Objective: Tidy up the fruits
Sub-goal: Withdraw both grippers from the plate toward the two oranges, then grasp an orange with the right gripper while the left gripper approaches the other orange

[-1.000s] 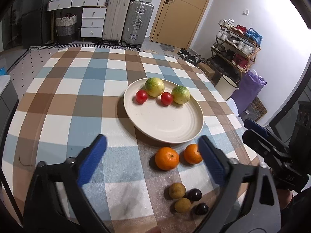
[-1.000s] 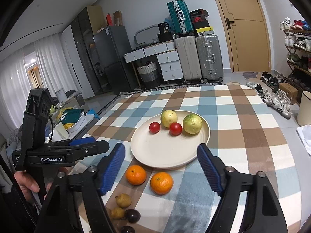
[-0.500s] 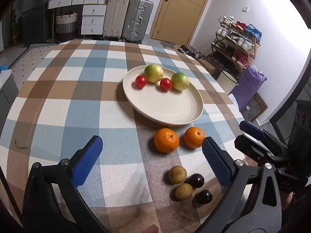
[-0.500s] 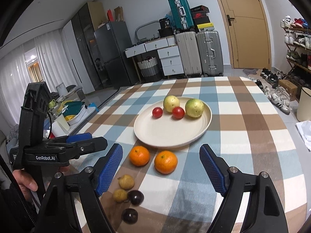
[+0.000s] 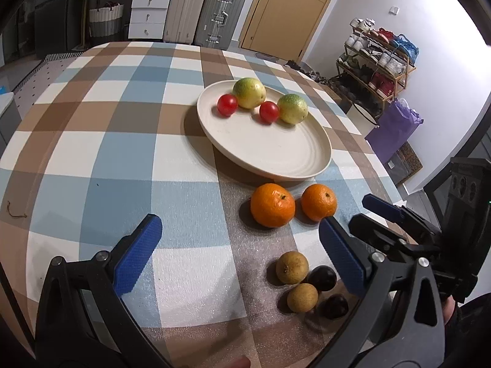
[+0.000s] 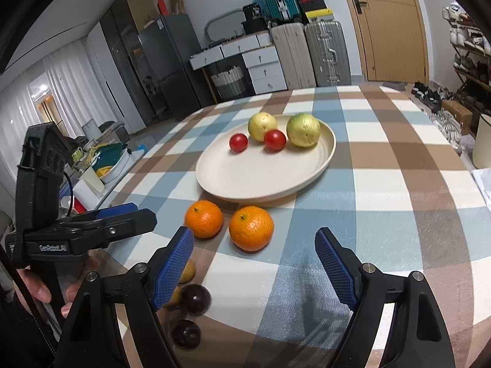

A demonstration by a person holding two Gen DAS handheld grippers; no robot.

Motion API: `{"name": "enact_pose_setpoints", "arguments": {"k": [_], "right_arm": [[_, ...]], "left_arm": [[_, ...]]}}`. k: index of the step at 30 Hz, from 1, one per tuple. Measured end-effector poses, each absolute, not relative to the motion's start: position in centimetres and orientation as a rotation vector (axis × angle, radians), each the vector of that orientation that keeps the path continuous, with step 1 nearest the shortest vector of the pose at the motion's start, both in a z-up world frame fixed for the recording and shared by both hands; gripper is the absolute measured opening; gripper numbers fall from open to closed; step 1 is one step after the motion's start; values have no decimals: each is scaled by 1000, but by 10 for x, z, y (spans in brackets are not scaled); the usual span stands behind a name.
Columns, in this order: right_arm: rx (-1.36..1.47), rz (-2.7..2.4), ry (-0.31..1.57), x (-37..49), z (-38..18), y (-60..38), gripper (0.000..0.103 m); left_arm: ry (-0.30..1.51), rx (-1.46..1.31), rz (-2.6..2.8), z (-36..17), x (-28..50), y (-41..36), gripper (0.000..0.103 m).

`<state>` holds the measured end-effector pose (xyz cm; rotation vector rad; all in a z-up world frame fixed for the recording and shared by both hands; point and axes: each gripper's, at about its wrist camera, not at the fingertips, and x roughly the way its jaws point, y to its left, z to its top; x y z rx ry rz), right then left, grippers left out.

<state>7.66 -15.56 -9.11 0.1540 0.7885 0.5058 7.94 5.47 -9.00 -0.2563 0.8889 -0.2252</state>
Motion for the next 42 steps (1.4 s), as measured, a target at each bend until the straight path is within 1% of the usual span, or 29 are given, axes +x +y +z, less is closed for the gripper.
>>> {"name": "enact_pose_setpoints", "arguments": {"k": [12, 17, 18, 19, 21, 26, 28, 29, 31, 42], "right_arm": [[151, 518, 845, 95, -101, -145, 83], [133, 531, 871, 101, -104, -138, 81], [131, 533, 878, 102, -105, -137, 79], [129, 536, 887, 104, -106, -136, 75], [124, 538, 900, 106, -108, -134, 72], [134, 568, 921, 111, -111, -132, 58], [138, 584, 930, 113, -112, -131, 49], [136, 583, 933, 114, -113, -130, 48], [133, 577, 940, 115, -114, -130, 41], [136, 606, 915, 109, -109, -134, 39]], "left_arm": [[907, -271, -234, -97, 81, 57, 102], [911, -278, -234, -99, 82, 59, 102], [912, -279, -233, -99, 82, 59, 102], [912, -279, -232, -99, 82, 60, 102], [911, -281, -231, -99, 82, 60, 102], [910, -284, -230, -100, 82, 62, 102], [909, -286, -231, -100, 82, 63, 102], [909, -285, -230, -100, 82, 63, 102], [907, -287, -230, -100, 82, 63, 102], [902, -281, -235, -95, 84, 59, 102]]}}
